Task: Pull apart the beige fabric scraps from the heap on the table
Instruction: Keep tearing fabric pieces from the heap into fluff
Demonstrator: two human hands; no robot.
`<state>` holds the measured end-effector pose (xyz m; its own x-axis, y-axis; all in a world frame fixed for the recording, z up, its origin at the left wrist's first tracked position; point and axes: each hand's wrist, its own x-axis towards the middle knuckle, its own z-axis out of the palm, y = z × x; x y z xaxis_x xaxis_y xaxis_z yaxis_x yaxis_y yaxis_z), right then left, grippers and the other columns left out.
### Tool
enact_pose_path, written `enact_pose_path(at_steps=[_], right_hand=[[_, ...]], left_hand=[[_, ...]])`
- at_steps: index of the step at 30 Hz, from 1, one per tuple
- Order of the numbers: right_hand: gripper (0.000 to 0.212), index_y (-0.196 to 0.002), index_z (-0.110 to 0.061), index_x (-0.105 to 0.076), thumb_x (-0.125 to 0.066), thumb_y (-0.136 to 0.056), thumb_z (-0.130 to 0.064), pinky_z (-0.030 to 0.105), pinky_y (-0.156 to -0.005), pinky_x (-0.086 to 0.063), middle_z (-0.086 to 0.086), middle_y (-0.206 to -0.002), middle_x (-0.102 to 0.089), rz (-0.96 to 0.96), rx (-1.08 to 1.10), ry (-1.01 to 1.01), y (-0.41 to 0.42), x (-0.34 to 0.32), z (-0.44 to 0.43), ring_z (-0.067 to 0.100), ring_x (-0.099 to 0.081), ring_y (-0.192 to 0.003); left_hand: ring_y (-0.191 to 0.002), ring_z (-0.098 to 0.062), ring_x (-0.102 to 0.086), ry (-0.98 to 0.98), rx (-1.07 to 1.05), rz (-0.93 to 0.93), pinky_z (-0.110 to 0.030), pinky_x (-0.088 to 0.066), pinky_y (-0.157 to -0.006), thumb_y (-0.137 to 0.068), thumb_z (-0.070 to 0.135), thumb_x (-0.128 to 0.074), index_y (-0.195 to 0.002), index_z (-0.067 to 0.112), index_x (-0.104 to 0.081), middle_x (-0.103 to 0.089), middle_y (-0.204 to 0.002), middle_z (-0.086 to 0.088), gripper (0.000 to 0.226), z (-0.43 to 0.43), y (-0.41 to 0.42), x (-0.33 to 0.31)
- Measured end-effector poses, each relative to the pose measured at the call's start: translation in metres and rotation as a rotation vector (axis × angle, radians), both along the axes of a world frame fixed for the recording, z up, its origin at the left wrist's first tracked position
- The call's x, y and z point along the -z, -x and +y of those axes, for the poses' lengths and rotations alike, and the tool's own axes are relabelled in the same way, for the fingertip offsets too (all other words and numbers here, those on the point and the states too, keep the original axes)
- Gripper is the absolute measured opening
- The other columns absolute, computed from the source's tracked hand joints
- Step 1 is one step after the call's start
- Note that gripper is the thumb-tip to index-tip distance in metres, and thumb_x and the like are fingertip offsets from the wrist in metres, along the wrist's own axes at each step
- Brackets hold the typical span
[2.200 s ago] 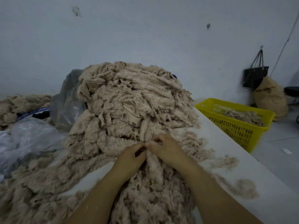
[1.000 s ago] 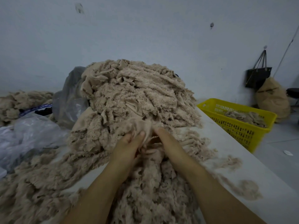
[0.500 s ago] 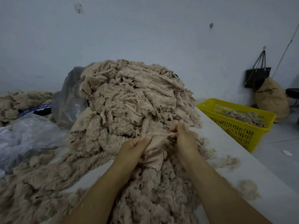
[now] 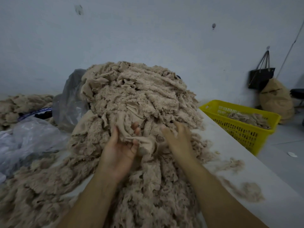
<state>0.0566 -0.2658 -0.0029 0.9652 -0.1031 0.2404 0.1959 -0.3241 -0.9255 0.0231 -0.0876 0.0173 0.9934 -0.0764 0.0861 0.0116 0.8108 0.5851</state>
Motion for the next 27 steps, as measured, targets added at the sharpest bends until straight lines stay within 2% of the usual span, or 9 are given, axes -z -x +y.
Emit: enact_pose_path(at_steps=[2,4,7,10,13,17,20,24,27], right_hand=[[0.067,-0.133,-0.055,-0.045,-0.039,-0.076,-0.089,0.022,-0.099,-0.035,-0.037,-0.134,-0.038,-0.013,-0.14,-0.023,0.005,-0.001,0.001,-0.007,-0.039,-0.128],[0.023,-0.096,-0.07,-0.056,-0.041,-0.083,-0.083,0.004,-0.075,-0.038,-0.052,-0.096,-0.052,0.071,-0.318,0.055,0.013,-0.003,0.006,-0.026,-0.051,-0.097],[0.038,-0.061,-0.039,-0.053,-0.054,-0.096,-0.054,0.011,-0.048,-0.032,-0.024,-0.056,-0.049,0.016,-0.474,0.192,0.017,0.002,0.012,-0.006,-0.045,-0.05],[0.036,-0.064,-0.029,-0.051,-0.056,-0.096,-0.045,0.023,-0.052,-0.039,-0.014,-0.058,-0.053,0.021,-0.38,0.007,0.014,-0.004,0.006,0.004,-0.045,-0.051],[0.031,-0.09,-0.011,-0.066,-0.057,-0.095,-0.041,0.05,-0.089,-0.056,0.018,-0.1,-0.071,0.149,-0.324,-0.373,0.012,-0.013,0.001,0.034,-0.069,-0.093],[0.028,-0.094,-0.016,-0.075,-0.055,-0.099,-0.036,0.043,-0.093,-0.055,0.01,-0.102,-0.075,0.153,-0.329,-0.437,0.014,-0.016,0.006,0.024,-0.072,-0.098],[0.044,-0.091,-0.002,-0.062,-0.059,-0.089,-0.046,0.041,-0.084,-0.051,0.016,-0.09,-0.067,0.059,-0.329,-0.346,0.017,-0.014,0.01,0.028,-0.065,-0.086],[0.019,-0.074,-0.028,-0.059,-0.057,-0.085,-0.043,0.028,-0.064,-0.038,-0.004,-0.072,-0.049,-0.011,-0.43,-0.184,0.018,-0.012,0.012,0.014,-0.044,-0.068],[0.009,-0.081,-0.032,-0.055,-0.057,-0.089,-0.035,0.017,-0.056,-0.036,-0.014,-0.07,-0.049,-0.015,-0.464,-0.033,0.015,-0.009,0.012,0.003,-0.043,-0.063]], left_hand=[[-0.092,-0.015,-0.072,0.033,0.018,-0.001,-0.017,-0.057,-0.06,-0.092,0.045,-0.05,-0.13,0.011,-0.065,-0.072,-0.114,-0.01,0.054,0.003,-0.001,0.0],[-0.095,-0.014,-0.071,0.053,0.012,-0.011,-0.017,-0.058,-0.066,-0.091,0.045,-0.051,-0.139,0.012,-0.056,-0.072,-0.116,-0.009,0.058,0.006,-0.003,0.001],[-0.094,-0.013,-0.072,0.061,-0.044,0.0,-0.022,-0.054,-0.084,-0.093,0.044,-0.05,-0.134,0.014,-0.059,-0.074,-0.111,-0.008,0.052,0.008,-0.006,0.001],[-0.094,-0.019,-0.075,0.214,-0.168,0.045,-0.019,-0.059,-0.064,-0.102,0.037,-0.044,-0.117,0.01,-0.068,-0.072,-0.115,-0.016,0.038,0.017,-0.008,0.001],[-0.081,-0.017,-0.076,0.214,-0.224,0.114,-0.016,-0.056,-0.055,-0.105,0.033,-0.042,-0.12,0.012,-0.063,-0.069,-0.119,-0.017,0.034,0.02,-0.01,0.003],[-0.065,-0.01,-0.071,-0.443,-0.234,0.043,-0.025,-0.055,-0.061,-0.101,0.055,-0.033,-0.097,0.002,-0.067,-0.074,-0.077,-0.008,0.063,-0.007,-0.012,0.004],[-0.081,0.018,-0.063,-1.109,-0.195,-0.143,-0.009,-0.047,-0.072,-0.079,0.08,-0.049,-0.097,0.043,-0.067,-0.071,-0.088,0.031,0.045,-0.019,-0.003,0.016],[-0.067,0.003,-0.068,-0.99,-0.161,-0.044,-0.012,-0.048,-0.058,-0.081,0.046,-0.074,-0.079,0.037,-0.079,-0.076,-0.079,0.01,0.011,-0.016,-0.002,0.02],[-0.071,-0.006,-0.067,-0.878,-0.131,-0.023,-0.023,-0.051,-0.066,-0.091,0.027,-0.069,-0.083,0.018,-0.08,-0.072,-0.076,0.0,0.016,-0.012,-0.003,0.017]])
